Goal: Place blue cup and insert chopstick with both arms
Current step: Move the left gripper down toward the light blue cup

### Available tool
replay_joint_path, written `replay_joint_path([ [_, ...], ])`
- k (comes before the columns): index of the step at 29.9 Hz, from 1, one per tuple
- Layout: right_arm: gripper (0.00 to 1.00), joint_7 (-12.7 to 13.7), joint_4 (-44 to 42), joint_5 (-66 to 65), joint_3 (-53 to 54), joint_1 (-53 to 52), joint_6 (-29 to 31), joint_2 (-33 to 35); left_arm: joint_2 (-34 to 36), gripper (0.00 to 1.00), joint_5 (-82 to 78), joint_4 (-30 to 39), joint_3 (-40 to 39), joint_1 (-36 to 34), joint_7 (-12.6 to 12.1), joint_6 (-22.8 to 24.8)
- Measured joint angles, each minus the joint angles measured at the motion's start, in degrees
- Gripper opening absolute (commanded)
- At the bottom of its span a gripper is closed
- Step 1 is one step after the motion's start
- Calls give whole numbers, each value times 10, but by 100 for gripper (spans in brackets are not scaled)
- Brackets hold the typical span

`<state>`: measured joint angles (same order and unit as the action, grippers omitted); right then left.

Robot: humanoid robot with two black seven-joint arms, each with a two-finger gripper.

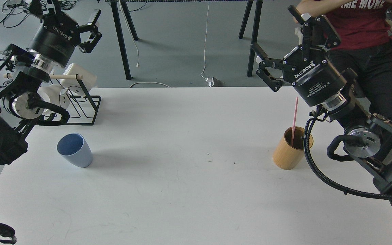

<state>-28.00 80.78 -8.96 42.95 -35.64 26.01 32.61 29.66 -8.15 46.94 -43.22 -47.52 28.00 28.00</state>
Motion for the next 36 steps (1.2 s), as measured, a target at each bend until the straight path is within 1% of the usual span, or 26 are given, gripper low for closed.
replay_joint_path([
  [3,95,0,0,0,13,1,0,3,24,99,-1,2,-11,7,0,0],
  [5,95,0,-1,0,17,1,1,7,62,99,-3,6,5,12,0,0],
  [9,95,0,-2,0,30,2,1,24,159,99,-28,30,63,11,0,0],
  [13,96,0,-5,0,40,2,1,36,251,99,-151,67,75,-3,0,0],
  [16,95,0,-6,0,43,4,0,42,289,100,-302,93,76,-17,0,0],
  [22,95,0,-6,0,43,12,0,51,301,99,-655,133,86,-20,0,0],
  [26,95,0,-6,0,44,18,0,60,299,99,-835,146,129,-12,0,0],
  [31,96,0,-6,0,44,21,0,66,296,99,-963,133,199,-9,0,0],
  [36,96,0,-6,0,44,26,0,67,283,99,-999,94,253,-7,0,0],
])
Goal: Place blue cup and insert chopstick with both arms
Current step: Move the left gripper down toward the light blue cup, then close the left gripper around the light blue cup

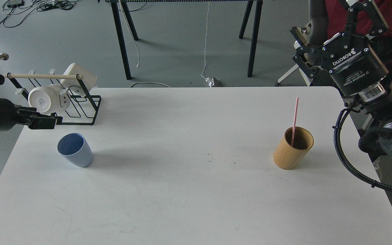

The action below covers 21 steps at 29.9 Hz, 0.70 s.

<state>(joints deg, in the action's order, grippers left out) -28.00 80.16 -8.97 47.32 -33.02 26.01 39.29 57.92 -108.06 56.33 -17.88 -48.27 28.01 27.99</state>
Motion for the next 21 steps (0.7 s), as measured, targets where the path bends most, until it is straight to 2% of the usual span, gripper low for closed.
replay_joint_path([
  [6,96,0,-1,0,-1,3,0,0,-20,99,1,-29,40,0,0,0],
  [21,96,0,-5,0,0,12,0,1,-79,96,5,-78,43,16,0,0],
])
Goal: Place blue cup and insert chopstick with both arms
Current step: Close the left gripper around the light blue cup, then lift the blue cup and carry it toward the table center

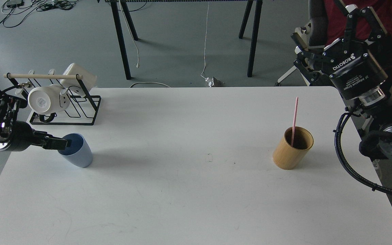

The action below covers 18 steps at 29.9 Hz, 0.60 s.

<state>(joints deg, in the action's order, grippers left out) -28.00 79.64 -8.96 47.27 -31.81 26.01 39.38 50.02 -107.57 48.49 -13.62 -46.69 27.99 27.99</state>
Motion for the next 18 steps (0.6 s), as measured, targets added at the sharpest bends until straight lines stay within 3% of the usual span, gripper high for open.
replay_joint_path([
  [4,96,0,0,0,0,2,0,0,-25,91,2,-26,0,2,0,0],
  [10,96,0,-1,0,0,5,0,3,-36,67,3,-36,0,7,0,0],
  [16,96,0,-3,0,0,7,0,4,-35,50,2,-35,0,8,0,-3],
  [17,96,0,-3,0,0,7,0,4,-33,46,2,-34,0,8,0,-4],
  [18,96,0,-3,0,-1,7,0,4,-33,30,2,-34,0,8,0,-5],
])
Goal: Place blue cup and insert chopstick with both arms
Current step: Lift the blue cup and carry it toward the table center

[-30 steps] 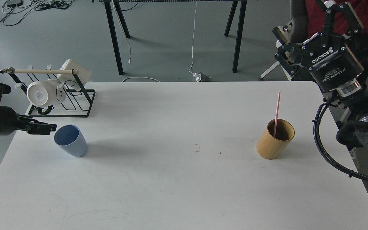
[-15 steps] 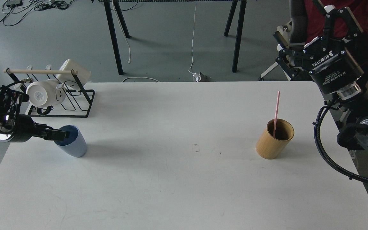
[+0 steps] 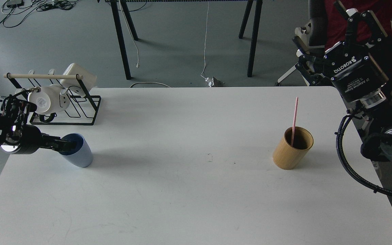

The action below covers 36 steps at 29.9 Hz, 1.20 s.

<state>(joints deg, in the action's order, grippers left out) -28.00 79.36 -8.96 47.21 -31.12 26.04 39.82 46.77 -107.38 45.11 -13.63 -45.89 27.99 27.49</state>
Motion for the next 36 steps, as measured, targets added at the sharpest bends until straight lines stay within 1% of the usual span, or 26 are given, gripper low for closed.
replay_joint_path([
  [1,96,0,0,0,0,0,0,0,1,16,0,1,0,0,0,0],
  [2,95,0,0,0,0,0,0,0,2,15,0,2,0,0,0,-1],
  [4,95,0,0,0,-1,0,0,0,3,7,1,3,0,0,0,-5],
  [5,96,0,0,0,-1,1,0,0,4,6,4,4,-1,0,0,-9],
  [12,96,0,-1,0,-1,4,0,0,6,4,23,10,0,0,0,-17],
  [16,96,0,-1,0,-1,4,0,0,14,4,37,36,-1,-1,0,-12],
  [19,95,0,-2,0,-1,6,-1,0,35,4,57,74,-4,-5,0,-5],
  [22,96,0,-10,0,2,6,-2,-1,58,4,90,133,-11,-21,0,3],
  [24,95,0,-22,0,11,6,-3,-1,68,4,116,169,-14,-52,0,5],
  [26,95,0,-36,0,22,6,-4,-1,66,4,131,190,-14,-86,0,5],
  [28,95,0,-53,0,31,6,-5,-1,48,5,137,195,-10,-116,0,5],
  [30,95,0,-73,0,39,5,-6,0,13,5,138,185,-1,-146,0,5],
  [33,95,0,-103,1,47,3,-12,0,-58,5,137,146,34,-195,0,5],
  [36,95,0,-129,4,50,-1,-23,-1,-148,5,134,86,103,-243,0,5],
])
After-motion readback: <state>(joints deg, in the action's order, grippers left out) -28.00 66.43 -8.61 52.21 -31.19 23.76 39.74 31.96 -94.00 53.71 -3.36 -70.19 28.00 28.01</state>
